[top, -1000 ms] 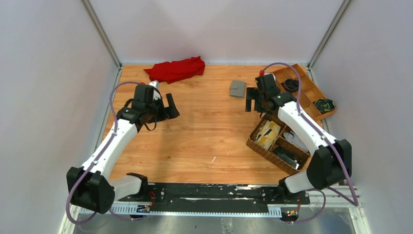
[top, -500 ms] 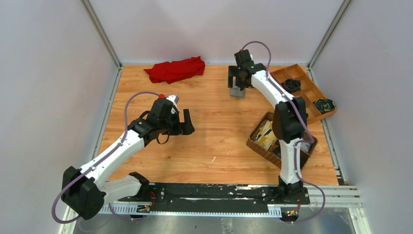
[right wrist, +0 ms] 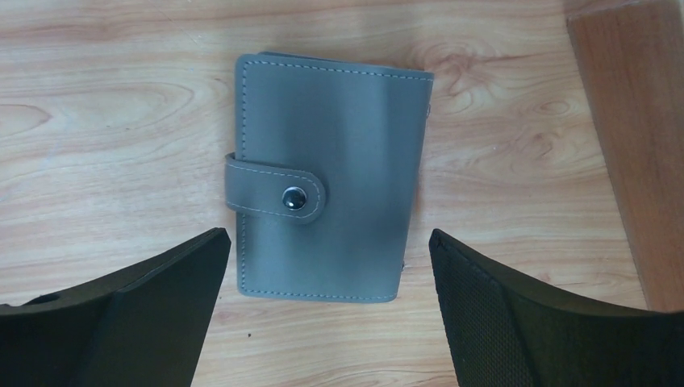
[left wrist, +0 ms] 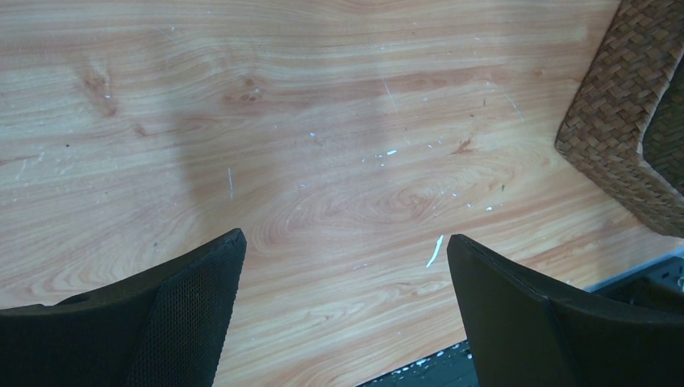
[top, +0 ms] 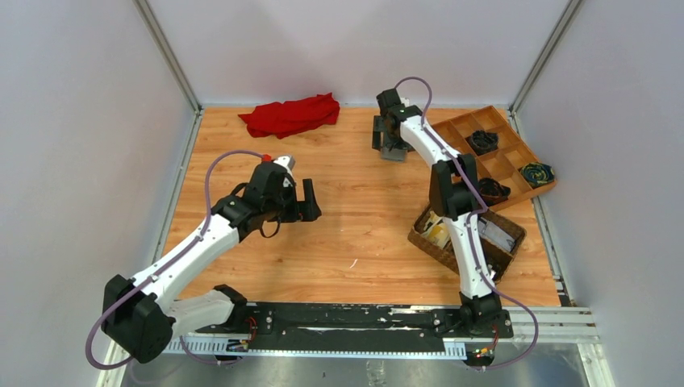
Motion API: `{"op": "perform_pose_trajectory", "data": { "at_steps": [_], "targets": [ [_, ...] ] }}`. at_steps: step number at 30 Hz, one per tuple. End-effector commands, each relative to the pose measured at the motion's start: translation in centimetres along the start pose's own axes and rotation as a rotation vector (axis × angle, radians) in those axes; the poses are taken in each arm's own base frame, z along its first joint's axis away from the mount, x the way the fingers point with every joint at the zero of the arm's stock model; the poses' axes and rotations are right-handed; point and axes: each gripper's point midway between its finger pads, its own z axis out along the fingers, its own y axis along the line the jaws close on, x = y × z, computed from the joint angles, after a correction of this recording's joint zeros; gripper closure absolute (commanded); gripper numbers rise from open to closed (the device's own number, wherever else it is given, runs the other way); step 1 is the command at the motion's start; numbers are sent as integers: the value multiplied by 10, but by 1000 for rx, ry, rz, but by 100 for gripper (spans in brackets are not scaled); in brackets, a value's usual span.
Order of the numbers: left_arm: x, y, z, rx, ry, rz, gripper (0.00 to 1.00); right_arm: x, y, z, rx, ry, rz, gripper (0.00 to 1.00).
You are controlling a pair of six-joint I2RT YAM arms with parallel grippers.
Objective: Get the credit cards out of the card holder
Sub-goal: Move the card holder to the center of the board.
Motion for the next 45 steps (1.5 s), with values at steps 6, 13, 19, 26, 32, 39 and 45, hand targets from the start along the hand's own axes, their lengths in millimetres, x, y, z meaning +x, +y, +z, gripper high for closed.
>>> {"op": "perform_pose_trajectory", "data": {
  "at_steps": [6, 13, 19, 26, 32, 39, 45],
  "targets": [
    [8, 1, 13, -4, 32, -11, 0, 21, -11, 25, 15, 85, 42, 5],
    [5, 2, 11, -12, 24, -3, 0, 27, -9, 15, -30, 80, 35, 19],
    [6, 7, 6, -30, 12, -1, 0, 50, -11, -14, -74, 121, 7, 23],
    [-6, 18, -5, -102, -42, 19, 0, 122, 7, -80, -136, 175, -120, 24],
    [-9, 28, -8, -161, -60, 18, 0, 208, 36, -129, -250, 256, -127, 23],
    [-7, 29, -5, -174, -35, 9, 0, 256, 104, -167, -379, 270, -164, 11],
    [1, 31, -7, -172, -16, 2, 0, 249, 117, -183, -445, 239, -170, 3]
  ]
}}
